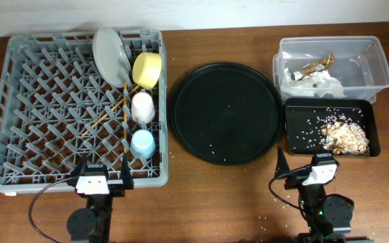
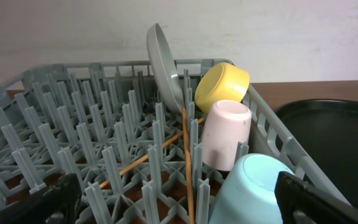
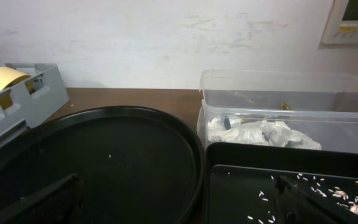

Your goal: Sort waste into correct bins and load items into the dishwasher rack

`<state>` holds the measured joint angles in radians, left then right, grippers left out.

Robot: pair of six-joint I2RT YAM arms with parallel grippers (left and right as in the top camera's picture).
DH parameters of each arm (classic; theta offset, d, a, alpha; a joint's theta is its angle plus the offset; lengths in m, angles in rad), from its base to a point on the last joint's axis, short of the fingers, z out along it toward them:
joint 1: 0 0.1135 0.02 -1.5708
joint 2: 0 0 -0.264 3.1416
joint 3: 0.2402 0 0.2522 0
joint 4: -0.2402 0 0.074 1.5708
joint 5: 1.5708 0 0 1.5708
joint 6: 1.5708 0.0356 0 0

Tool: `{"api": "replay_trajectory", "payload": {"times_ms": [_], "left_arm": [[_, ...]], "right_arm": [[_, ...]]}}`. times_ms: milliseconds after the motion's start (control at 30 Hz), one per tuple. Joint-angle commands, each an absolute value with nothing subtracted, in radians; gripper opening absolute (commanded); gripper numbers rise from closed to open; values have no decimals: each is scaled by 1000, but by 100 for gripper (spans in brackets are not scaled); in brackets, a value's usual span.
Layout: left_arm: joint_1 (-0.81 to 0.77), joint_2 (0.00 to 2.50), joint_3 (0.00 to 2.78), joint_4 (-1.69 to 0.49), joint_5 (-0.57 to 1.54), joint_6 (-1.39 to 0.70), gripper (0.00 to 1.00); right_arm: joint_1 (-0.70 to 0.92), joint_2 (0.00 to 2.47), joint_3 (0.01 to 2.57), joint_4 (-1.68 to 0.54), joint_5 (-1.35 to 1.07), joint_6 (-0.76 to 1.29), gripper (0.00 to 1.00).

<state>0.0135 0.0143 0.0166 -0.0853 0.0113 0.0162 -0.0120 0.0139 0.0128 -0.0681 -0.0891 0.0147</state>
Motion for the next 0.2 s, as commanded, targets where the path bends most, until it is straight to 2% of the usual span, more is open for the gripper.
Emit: {"api": "replay_trajectory", "payload": {"times_ms": [0, 167], "left_arm": [[15, 5, 10, -84, 4, 31, 99], [15, 5, 10, -84, 4, 31, 99]], "right_arm": [[-4, 7, 6, -71, -97, 7, 99], [-4, 7, 6, -71, -97, 7, 99]]}}
